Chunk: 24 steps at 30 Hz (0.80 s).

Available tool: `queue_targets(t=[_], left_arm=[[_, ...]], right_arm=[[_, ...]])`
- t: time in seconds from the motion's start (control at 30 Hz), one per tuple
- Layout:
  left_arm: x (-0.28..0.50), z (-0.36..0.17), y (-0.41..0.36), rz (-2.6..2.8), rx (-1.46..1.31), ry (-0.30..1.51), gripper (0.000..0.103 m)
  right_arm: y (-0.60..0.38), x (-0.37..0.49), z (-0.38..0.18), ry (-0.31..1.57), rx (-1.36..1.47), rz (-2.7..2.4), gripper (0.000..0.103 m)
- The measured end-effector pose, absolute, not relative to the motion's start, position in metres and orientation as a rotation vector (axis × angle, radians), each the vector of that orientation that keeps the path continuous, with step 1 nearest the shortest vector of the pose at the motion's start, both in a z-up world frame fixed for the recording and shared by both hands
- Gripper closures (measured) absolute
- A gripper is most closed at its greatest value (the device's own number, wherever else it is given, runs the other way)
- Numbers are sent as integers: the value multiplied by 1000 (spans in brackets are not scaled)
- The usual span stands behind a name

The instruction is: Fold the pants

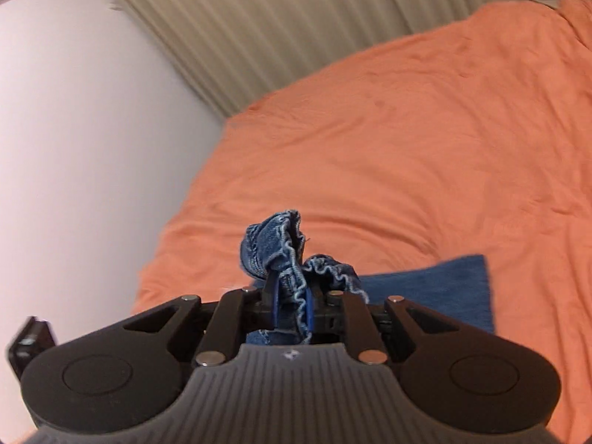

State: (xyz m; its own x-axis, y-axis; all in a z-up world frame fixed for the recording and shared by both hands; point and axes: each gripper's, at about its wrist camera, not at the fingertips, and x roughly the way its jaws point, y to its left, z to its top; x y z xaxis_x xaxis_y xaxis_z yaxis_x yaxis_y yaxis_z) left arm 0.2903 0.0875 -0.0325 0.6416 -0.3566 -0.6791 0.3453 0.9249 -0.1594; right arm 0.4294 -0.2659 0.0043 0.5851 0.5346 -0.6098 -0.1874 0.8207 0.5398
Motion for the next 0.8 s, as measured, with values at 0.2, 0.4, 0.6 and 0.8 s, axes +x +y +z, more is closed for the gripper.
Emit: queue_targets(t=[0.2, 0.4, 0.6, 0.8], left_arm=[[330, -64, 86, -344, -16, 812, 64], [365, -95, 73, -316, -35, 821, 64], [398, -114, 72, -239, -43, 844, 71], [422, -151, 72, -142, 23, 993, 82]], right_arm=[[-320, 453, -83, 975, 516, 245, 95], [-340, 464, -154, 1022, 551, 163, 94], [-336, 476, -178, 1058, 508, 137, 90], [-329, 482, -184, 1051, 463, 138, 88]])
